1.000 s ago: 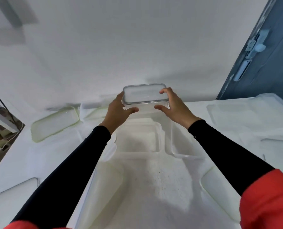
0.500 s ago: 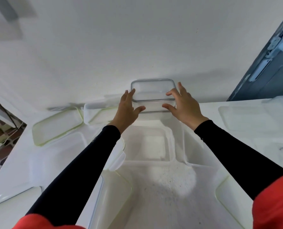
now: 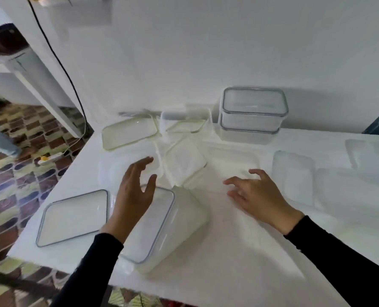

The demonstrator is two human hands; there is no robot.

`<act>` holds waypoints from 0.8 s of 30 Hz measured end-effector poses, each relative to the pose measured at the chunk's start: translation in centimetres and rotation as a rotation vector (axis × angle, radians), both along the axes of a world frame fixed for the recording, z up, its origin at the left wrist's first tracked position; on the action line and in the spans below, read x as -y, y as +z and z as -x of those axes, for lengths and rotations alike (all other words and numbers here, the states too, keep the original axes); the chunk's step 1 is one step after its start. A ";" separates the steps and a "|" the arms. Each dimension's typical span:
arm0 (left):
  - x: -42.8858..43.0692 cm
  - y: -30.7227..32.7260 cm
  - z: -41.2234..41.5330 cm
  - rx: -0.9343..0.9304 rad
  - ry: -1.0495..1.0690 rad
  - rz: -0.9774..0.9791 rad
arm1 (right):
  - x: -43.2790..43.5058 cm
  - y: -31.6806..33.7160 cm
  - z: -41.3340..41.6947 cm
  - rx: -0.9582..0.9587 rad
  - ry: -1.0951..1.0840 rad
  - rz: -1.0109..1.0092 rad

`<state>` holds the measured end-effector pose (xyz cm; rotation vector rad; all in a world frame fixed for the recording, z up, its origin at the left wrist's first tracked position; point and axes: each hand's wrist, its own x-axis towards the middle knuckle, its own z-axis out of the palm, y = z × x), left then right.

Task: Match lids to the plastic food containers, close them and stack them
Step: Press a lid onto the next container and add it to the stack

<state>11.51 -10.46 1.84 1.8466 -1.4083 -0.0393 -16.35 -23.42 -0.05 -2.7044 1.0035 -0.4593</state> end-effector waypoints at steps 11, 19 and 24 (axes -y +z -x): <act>-11.6 -4.6 11.0 0.407 -0.158 -0.243 | -7.8 0.4 -0.4 -0.041 -0.218 -0.016; -15.0 -6.0 11.1 0.526 -0.240 -0.474 | -12.1 -0.8 5.6 -0.040 -0.210 0.019; -16.9 -6.4 9.0 0.490 -0.579 -0.416 | -13.0 0.5 7.6 0.081 -0.195 0.052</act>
